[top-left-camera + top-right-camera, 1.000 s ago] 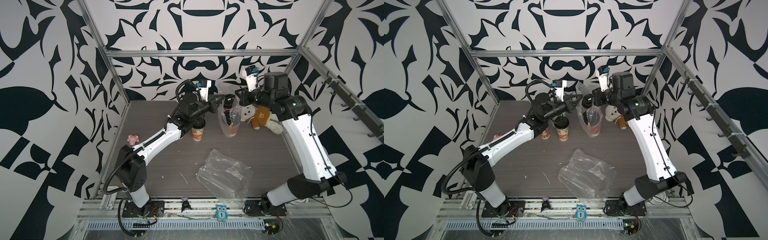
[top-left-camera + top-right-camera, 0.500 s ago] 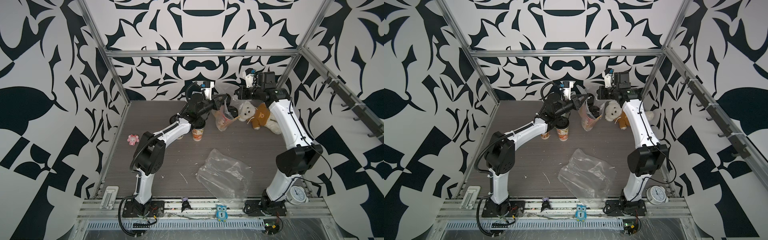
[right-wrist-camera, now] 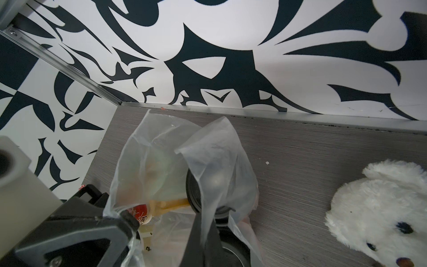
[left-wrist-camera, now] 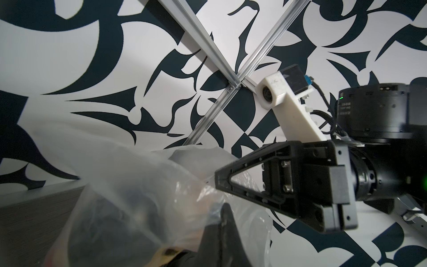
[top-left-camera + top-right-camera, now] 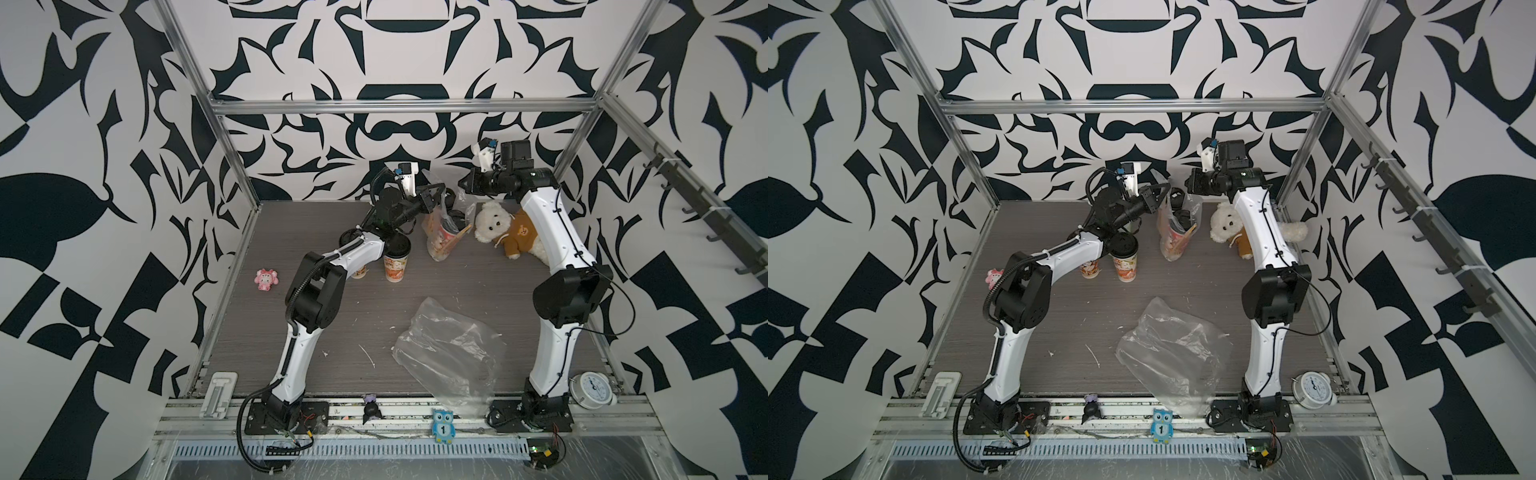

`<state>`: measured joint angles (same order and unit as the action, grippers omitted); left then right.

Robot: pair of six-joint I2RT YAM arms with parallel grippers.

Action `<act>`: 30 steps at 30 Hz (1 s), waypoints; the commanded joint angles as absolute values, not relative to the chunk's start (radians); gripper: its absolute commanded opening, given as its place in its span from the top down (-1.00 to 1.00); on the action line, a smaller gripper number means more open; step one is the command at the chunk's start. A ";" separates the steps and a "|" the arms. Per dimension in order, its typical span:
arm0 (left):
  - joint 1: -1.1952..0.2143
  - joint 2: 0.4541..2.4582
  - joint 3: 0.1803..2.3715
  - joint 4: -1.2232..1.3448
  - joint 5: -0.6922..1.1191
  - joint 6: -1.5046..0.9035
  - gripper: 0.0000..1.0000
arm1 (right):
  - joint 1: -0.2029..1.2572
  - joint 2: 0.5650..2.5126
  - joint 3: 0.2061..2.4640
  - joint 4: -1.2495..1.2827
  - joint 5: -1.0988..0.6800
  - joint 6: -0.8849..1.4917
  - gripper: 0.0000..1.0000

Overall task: Pack milk tea into plastic carrier bags
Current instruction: Place the plastic carrier bag at the center of the board.

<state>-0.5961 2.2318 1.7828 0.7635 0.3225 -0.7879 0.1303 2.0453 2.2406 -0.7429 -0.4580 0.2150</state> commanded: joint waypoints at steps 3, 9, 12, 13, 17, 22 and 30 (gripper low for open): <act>-0.579 2.289 1.825 0.885 0.318 -0.852 1.00 | 0.126 1.998 2.243 -0.693 -0.490 0.247 1.00; -0.575 2.323 1.837 0.894 0.307 -0.857 1.00 | 0.127 2.000 2.238 -0.703 -0.492 0.258 1.00; -0.575 2.336 1.839 0.893 0.298 -0.859 1.00 | 0.127 2.009 2.242 -0.708 -0.493 0.260 1.00; -0.576 2.340 1.839 0.892 0.294 -0.857 1.00 | 0.127 2.012 2.243 -0.709 -0.493 0.261 1.00; -0.574 2.359 1.850 0.887 0.285 -0.858 1.00 | 0.126 2.038 2.248 -0.717 -0.490 0.266 1.00; -0.574 2.375 1.877 0.874 0.284 -0.859 1.00 | 0.126 2.069 2.265 -0.736 -0.466 0.271 1.00; -0.574 2.401 1.904 0.864 0.280 -0.862 1.00 | 0.117 2.090 2.272 -0.741 -0.445 0.281 1.00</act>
